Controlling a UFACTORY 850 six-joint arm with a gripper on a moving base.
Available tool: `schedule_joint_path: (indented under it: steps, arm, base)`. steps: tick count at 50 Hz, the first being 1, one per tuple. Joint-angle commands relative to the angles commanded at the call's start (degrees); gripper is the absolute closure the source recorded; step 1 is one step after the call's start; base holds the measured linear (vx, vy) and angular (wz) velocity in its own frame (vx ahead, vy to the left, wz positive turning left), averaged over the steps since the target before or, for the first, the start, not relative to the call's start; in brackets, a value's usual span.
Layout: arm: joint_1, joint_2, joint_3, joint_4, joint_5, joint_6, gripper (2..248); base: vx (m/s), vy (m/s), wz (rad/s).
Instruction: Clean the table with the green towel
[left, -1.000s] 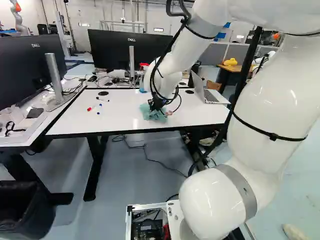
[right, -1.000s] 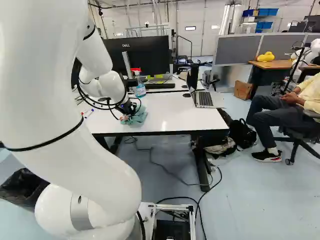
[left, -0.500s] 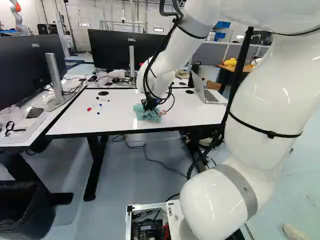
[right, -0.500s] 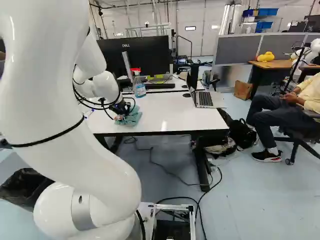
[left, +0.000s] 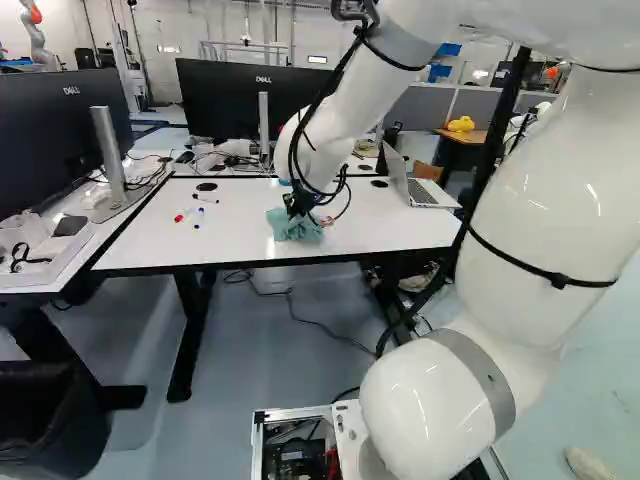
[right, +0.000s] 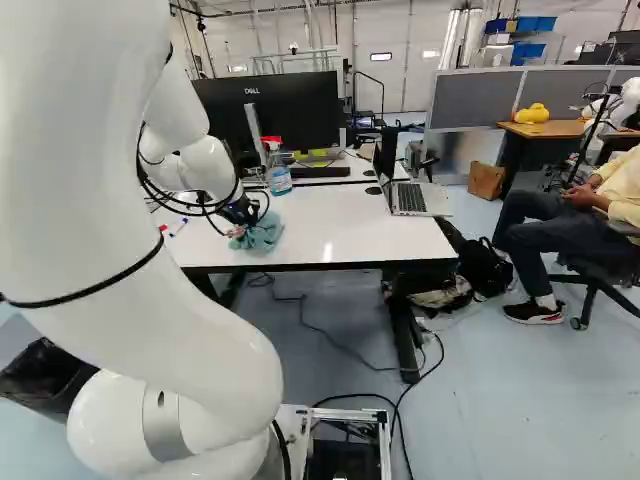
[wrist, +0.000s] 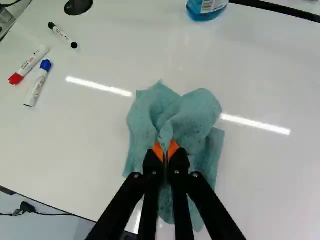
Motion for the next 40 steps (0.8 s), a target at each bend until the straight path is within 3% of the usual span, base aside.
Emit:
schedule_joint_path:
  steps: [26, 40]
  arm:
    - [-0.23, 4.58, 0.54, 0.31, -6.78, 0.00, 220]
    - [-2.27, 6.89, 0.62, 0.31, -6.78, 0.00, 220]
  base:
    - [0.000, 0.000, 0.000]
    - [0.000, 0.000, 0.000]
